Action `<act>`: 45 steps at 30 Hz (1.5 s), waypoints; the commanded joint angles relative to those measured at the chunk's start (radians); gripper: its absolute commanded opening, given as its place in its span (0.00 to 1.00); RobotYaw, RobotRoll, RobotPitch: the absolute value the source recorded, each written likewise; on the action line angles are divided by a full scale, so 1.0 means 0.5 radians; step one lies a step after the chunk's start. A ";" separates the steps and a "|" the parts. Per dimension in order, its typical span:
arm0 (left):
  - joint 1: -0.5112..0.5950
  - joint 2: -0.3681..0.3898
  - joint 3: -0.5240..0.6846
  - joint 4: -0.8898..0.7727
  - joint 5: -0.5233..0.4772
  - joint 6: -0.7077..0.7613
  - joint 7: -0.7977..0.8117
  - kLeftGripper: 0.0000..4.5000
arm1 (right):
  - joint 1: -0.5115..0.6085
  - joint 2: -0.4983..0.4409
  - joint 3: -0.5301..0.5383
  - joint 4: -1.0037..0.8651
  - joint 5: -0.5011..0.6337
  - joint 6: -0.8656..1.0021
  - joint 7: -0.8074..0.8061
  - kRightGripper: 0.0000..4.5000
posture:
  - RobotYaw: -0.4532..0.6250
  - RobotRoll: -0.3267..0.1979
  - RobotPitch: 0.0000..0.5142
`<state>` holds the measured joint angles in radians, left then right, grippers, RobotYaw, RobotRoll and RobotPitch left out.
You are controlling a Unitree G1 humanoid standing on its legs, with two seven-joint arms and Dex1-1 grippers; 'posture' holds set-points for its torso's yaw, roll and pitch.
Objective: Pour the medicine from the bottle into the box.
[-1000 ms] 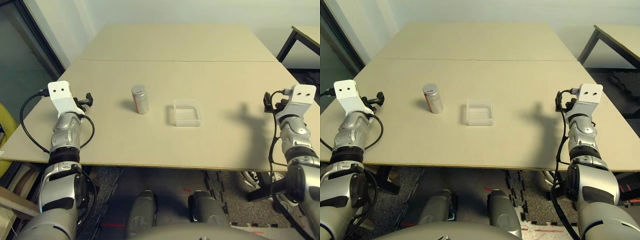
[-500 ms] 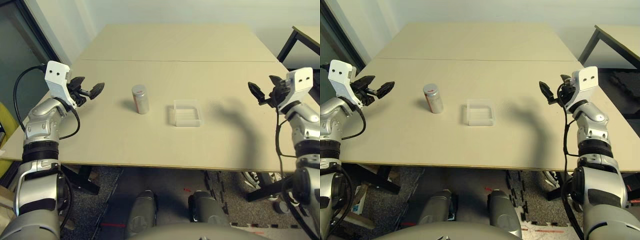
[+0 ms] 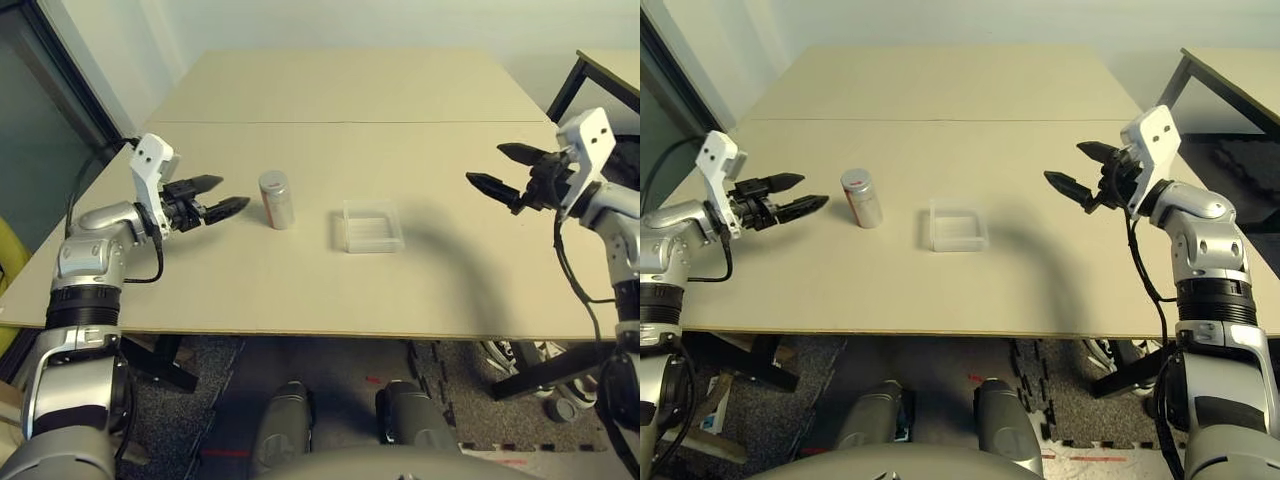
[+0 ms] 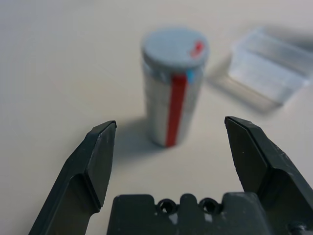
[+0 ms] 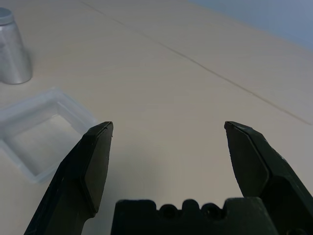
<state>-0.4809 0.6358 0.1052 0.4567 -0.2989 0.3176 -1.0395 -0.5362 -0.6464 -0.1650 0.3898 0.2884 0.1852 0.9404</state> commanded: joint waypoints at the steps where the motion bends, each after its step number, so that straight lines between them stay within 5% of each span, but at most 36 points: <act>1: 0.014 -0.043 -0.032 0.076 0.040 -0.088 0.020 0.99 | 0.002 0.016 0.028 -0.063 0.010 0.034 -0.008 1.00 | 0.33 0.62 0.04; 17: -0.326 -0.335 -0.102 0.783 0.258 -0.693 0.219 0.99 | 0.036 0.044 0.016 -0.113 0.020 0.056 -0.030 1.00 | 0.29 0.62 0.02; 40: -0.618 -0.531 -0.099 1.290 0.350 -0.928 0.311 0.99 | 0.105 0.066 0.003 -0.226 0.062 0.104 -0.071 1.00 | 0.25 0.62 0.04; 45: -0.644 -0.554 -0.090 1.331 0.356 -0.952 0.307 0.70 | 0.106 0.068 0.008 -0.232 0.064 0.113 -0.070 1.00 | 0.24 0.62 0.03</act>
<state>-0.7872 0.3660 0.0596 1.0882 -0.1350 -0.1521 -0.8846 -0.4911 -0.6131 -0.1656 0.2912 0.3144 0.2328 0.9090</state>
